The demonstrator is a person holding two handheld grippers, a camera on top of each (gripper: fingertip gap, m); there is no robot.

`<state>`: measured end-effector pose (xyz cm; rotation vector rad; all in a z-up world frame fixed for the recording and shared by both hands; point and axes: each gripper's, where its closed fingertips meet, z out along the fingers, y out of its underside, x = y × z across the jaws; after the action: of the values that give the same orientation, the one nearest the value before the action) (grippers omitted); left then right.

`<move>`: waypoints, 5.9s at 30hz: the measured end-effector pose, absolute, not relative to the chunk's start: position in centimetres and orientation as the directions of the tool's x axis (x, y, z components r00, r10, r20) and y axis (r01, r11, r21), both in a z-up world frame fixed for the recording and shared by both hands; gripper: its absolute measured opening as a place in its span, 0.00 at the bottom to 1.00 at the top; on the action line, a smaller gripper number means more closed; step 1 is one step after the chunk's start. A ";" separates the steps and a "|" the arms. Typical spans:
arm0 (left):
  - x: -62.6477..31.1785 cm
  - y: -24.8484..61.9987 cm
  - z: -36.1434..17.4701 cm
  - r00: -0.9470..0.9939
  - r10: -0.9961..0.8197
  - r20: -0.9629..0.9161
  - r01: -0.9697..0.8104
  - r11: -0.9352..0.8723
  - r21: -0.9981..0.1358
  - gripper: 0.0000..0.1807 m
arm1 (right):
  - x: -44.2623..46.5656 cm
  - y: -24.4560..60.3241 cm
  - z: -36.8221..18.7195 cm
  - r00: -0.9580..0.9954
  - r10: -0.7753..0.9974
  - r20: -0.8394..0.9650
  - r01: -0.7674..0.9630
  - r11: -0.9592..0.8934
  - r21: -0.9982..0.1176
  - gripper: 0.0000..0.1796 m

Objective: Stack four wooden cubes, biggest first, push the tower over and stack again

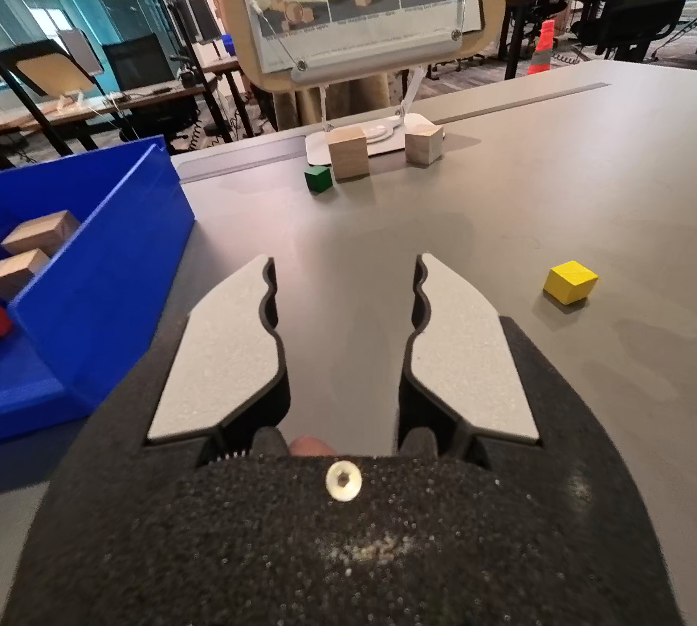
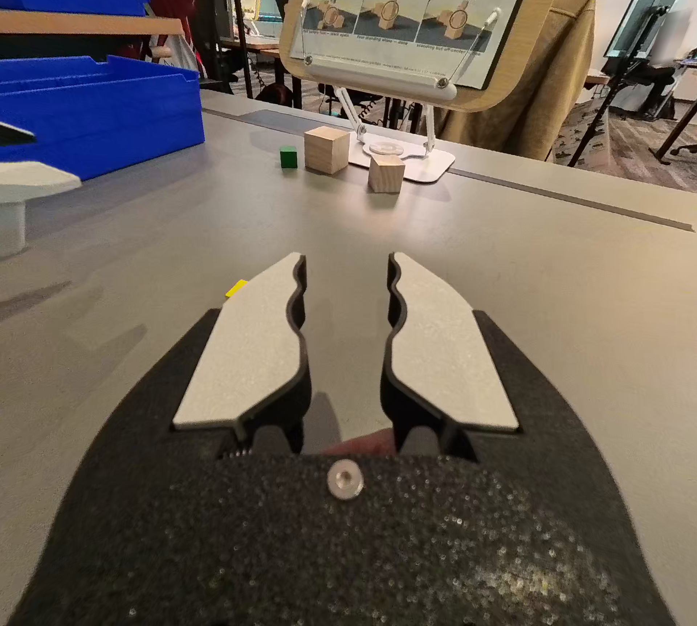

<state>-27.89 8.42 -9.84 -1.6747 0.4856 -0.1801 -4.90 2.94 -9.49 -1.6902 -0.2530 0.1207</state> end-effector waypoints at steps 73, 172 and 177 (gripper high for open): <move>-13.2 15.3 -15.2 -0.061 -0.997 -0.043 -0.649 0.073 -0.757 0.35 | -6.0 2.7 -9.7 0.943 0.326 0.060 0.106 -0.123 -0.987 0.18; -21.3 34.7 -17.2 0.521 -0.839 -0.160 -0.786 -0.398 -0.472 0.31 | -5.7 2.2 -9.9 0.873 0.487 0.019 0.100 -0.140 -0.985 0.29; -21.2 34.1 -18.1 0.490 -0.868 -0.082 -0.788 -0.401 -0.467 0.15 | -5.7 2.1 -9.9 0.872 0.489 0.016 0.098 -0.141 -0.985 0.29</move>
<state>-21.24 34.09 -18.09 -2.2923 1.3702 -0.2404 -5.67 2.12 -9.90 -1.6961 -0.4557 0.3599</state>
